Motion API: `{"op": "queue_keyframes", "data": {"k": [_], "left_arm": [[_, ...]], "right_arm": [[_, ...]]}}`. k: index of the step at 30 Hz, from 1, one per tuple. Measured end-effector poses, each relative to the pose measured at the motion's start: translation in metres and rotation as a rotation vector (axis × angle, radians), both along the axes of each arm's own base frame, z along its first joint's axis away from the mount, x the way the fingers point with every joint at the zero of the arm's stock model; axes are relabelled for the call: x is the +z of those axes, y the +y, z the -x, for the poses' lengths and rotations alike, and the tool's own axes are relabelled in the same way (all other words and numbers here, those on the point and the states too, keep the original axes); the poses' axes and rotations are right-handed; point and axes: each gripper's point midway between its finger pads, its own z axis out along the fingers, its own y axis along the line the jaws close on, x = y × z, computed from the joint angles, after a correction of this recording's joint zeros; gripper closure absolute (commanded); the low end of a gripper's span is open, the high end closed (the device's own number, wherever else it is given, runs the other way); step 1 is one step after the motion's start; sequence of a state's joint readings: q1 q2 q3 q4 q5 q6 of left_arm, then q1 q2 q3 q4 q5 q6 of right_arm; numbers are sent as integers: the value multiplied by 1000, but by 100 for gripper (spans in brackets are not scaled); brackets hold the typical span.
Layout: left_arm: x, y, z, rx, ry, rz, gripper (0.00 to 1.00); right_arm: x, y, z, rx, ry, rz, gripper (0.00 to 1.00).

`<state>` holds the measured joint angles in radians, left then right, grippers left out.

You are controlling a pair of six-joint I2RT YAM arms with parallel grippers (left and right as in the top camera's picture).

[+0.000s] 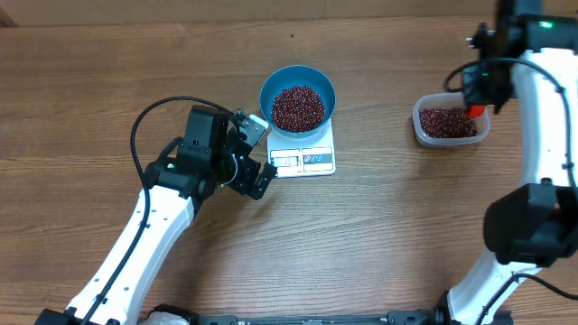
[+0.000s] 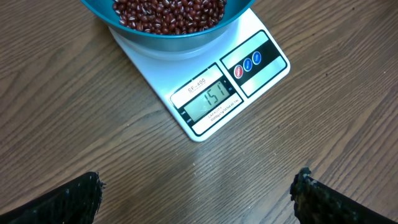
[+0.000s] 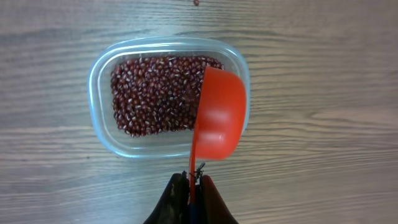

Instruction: Scoop item into bowl and weigh 150g on scale

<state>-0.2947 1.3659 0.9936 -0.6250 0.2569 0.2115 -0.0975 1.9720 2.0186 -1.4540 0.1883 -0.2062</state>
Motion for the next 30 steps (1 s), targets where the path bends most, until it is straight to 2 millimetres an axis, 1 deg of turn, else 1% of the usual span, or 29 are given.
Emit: {"op": "queue_keyframes", "data": {"k": [3, 5, 10, 14, 19, 22, 24, 26, 28, 30], "left_arm": [[0, 0, 0, 0, 0, 0, 0], [0, 0, 0, 0, 0, 0, 0], [0, 0, 0, 0, 0, 0, 0], [0, 0, 0, 0, 0, 0, 1], [0, 0, 0, 0, 0, 0, 0], [0, 0, 0, 0, 0, 0, 0], [0, 0, 0, 0, 0, 0, 0], [0, 0, 0, 0, 0, 0, 1], [0, 0, 0, 0, 0, 0, 0], [0, 0, 0, 0, 0, 0, 0]], "right_arm": [[3, 16, -3, 57, 7, 94, 96], [6, 19, -4, 76, 8, 141, 96], [9, 11, -3, 68, 12, 205, 96], [10, 9, -3, 64, 12, 209, 96], [8, 18, -9, 76, -14, 153, 96], [14, 25, -15, 92, -45, 112, 96], [26, 36, -23, 119, -97, 57, 96], [44, 52, -36, 161, -176, -26, 96], [65, 77, -50, 230, -273, -147, 96], [76, 98, -57, 289, -330, -248, 96]]}}
